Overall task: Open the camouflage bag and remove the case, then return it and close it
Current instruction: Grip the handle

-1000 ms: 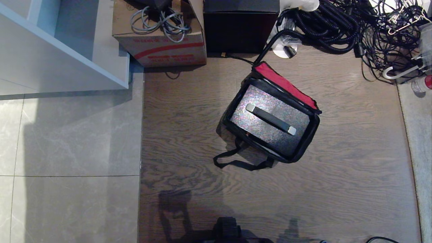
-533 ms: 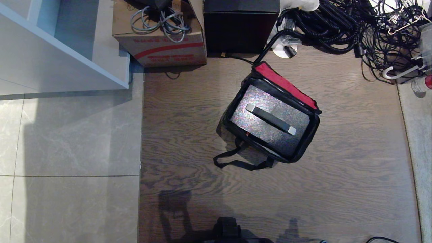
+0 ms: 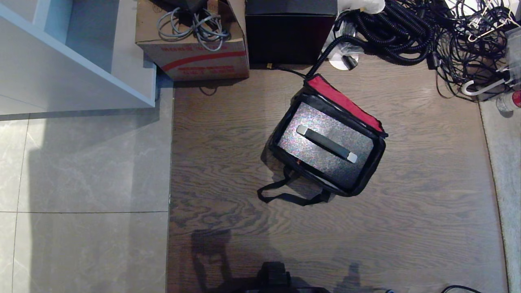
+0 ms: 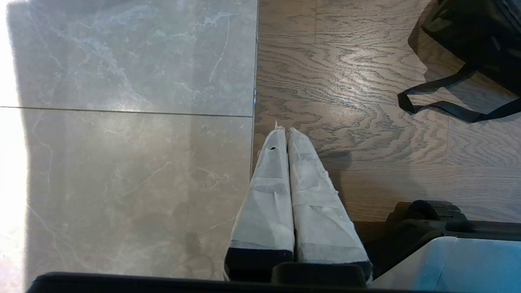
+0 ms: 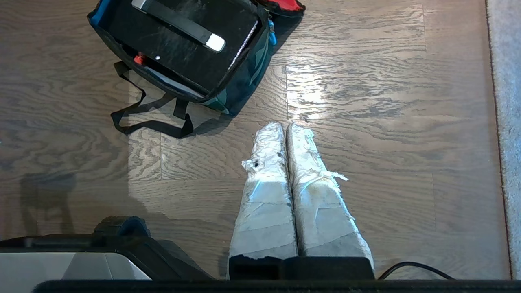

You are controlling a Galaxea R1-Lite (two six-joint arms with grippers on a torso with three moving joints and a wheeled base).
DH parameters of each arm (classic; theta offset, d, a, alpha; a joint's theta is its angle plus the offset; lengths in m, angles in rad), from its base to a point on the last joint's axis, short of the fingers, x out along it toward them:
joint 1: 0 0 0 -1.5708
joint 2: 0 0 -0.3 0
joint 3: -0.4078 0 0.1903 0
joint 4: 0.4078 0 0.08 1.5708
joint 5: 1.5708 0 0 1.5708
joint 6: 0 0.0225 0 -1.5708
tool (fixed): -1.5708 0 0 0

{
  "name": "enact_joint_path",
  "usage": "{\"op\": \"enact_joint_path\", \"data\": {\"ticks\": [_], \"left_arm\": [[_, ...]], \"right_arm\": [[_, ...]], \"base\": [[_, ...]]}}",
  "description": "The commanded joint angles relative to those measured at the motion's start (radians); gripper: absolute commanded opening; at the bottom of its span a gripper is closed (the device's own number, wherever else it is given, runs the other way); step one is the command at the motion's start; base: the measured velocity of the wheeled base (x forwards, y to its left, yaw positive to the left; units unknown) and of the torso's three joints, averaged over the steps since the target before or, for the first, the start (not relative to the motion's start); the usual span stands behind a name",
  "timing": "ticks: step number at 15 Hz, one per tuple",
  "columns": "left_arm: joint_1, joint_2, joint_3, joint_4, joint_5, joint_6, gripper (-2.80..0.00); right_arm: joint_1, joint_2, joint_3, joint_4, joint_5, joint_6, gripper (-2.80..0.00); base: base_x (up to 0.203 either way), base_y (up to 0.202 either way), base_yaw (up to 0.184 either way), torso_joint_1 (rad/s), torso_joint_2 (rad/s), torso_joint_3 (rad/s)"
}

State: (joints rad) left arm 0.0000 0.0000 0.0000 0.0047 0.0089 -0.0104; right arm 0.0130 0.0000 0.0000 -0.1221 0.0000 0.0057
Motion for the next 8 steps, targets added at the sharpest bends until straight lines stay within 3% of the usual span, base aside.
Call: {"op": "enact_joint_path", "data": {"ticks": [1,8], "left_arm": [[0.000,0.000,0.000,0.000,0.000,0.000,-2.80],[0.000,0.000,0.000,0.000,0.000,0.000,-2.80]], "right_arm": [[0.001,0.002,0.040,-0.002,0.000,0.000,-2.80],[0.000,0.002,0.040,-0.002,0.000,0.000,-2.80]], "base": [[0.000,0.000,0.000,0.000,0.00,0.000],[0.000,0.000,0.000,0.000,0.00,0.000]]}}
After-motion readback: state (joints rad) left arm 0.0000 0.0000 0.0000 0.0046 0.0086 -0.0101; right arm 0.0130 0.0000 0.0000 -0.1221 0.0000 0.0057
